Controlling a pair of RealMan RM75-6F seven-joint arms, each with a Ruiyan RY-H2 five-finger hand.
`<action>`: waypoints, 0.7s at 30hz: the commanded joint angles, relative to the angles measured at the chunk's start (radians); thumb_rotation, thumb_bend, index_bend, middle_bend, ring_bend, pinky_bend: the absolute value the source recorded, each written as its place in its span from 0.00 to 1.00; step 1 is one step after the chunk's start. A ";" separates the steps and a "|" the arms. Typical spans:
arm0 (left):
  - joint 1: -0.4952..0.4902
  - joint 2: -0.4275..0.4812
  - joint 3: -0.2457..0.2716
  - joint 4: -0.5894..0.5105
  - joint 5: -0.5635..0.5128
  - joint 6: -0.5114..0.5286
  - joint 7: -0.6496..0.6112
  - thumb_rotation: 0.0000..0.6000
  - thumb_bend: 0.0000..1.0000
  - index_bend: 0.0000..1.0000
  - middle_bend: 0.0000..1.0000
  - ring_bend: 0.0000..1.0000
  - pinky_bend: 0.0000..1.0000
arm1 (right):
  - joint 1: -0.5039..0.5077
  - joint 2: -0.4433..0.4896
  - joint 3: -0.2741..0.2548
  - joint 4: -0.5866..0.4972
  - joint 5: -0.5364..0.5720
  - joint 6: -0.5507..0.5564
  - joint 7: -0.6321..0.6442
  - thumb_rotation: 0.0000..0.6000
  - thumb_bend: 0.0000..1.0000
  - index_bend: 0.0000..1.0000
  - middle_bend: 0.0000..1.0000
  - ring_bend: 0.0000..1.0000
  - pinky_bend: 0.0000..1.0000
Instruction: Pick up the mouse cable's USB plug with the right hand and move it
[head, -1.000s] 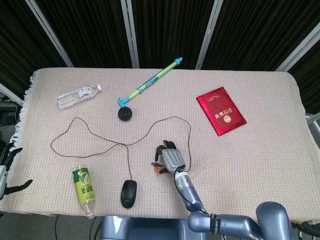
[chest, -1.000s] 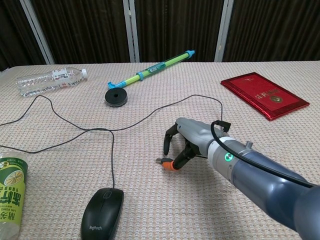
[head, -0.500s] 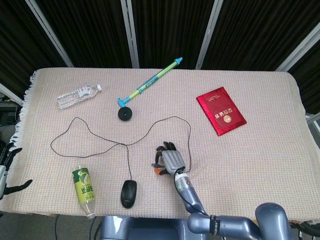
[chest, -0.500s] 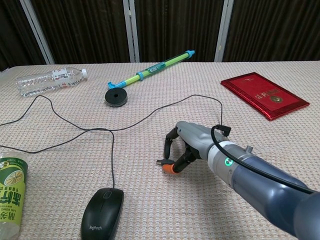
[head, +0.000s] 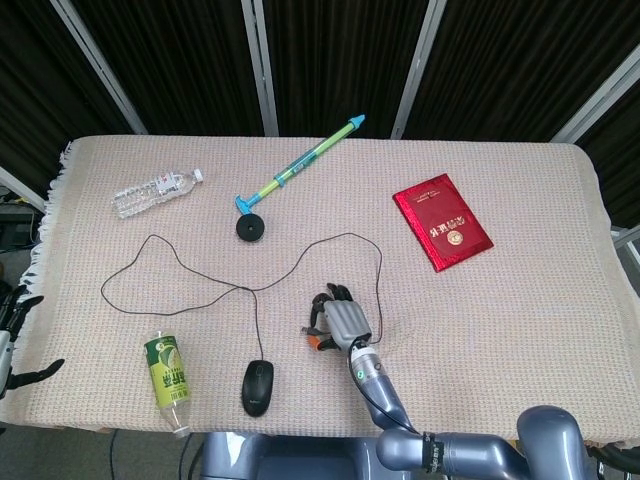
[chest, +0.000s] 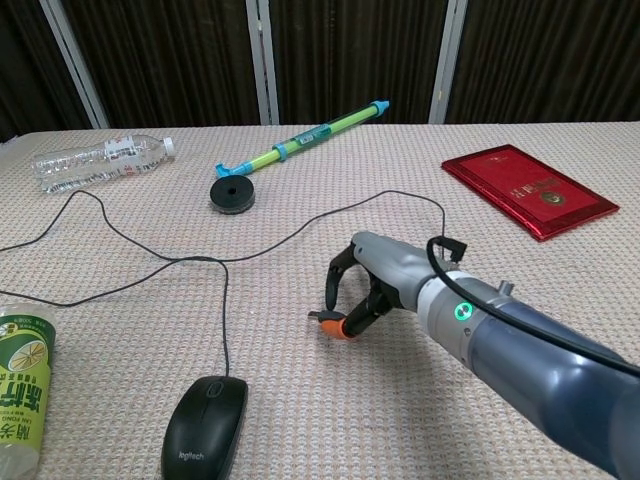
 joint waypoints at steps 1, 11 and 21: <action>0.001 0.001 0.001 0.000 0.001 0.000 -0.001 1.00 0.12 0.15 0.00 0.00 0.00 | -0.015 0.051 0.064 -0.093 0.002 0.005 0.062 1.00 0.34 0.60 0.26 0.00 0.00; 0.003 0.001 0.003 -0.006 0.005 0.006 0.008 1.00 0.13 0.15 0.00 0.00 0.00 | -0.092 0.169 0.244 -0.276 -0.062 0.007 0.381 1.00 0.34 0.60 0.26 0.00 0.00; 0.003 -0.007 0.001 -0.012 0.000 0.010 0.031 1.00 0.12 0.15 0.00 0.00 0.00 | -0.185 0.112 0.300 -0.250 -0.223 0.110 0.788 1.00 0.34 0.62 0.27 0.00 0.00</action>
